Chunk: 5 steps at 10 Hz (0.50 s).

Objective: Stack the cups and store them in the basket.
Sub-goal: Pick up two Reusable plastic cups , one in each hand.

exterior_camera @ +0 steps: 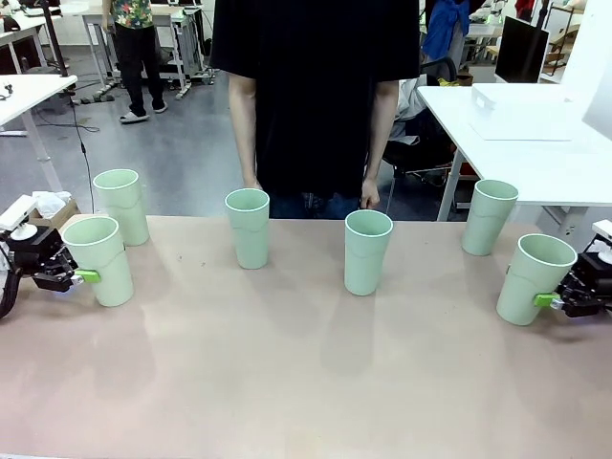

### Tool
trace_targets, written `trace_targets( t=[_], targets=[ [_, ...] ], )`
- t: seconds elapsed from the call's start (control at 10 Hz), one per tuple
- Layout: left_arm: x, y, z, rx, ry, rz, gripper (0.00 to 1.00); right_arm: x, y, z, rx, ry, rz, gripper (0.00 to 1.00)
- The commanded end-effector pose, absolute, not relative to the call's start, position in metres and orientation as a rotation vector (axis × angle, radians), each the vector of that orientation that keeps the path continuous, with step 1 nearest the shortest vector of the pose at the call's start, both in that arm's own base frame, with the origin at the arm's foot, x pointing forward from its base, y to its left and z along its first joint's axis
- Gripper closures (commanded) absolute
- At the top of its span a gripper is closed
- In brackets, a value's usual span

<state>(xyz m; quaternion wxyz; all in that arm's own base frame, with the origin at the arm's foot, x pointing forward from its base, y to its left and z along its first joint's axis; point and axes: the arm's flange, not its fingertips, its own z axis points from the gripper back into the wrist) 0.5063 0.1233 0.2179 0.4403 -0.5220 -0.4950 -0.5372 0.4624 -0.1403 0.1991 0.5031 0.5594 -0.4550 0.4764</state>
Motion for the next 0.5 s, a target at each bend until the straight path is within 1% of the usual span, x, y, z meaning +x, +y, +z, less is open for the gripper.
trace_targets(
  t=[0.0, 0.4],
  targets=[
    [0.4832, 0.1161, 0.2094, -1.289, -1.261, -1.371, 0.00, 0.4571, -0.1249, 0.2045, 1.308, -1.119, 1.148, 0.00],
    [0.4830, 0.1109, 0.2100, -1.317, -1.259, -1.374, 0.00, 0.4553, -0.1206, 0.2079, 1.304, -1.125, 1.140, 0.00]
  ],
)
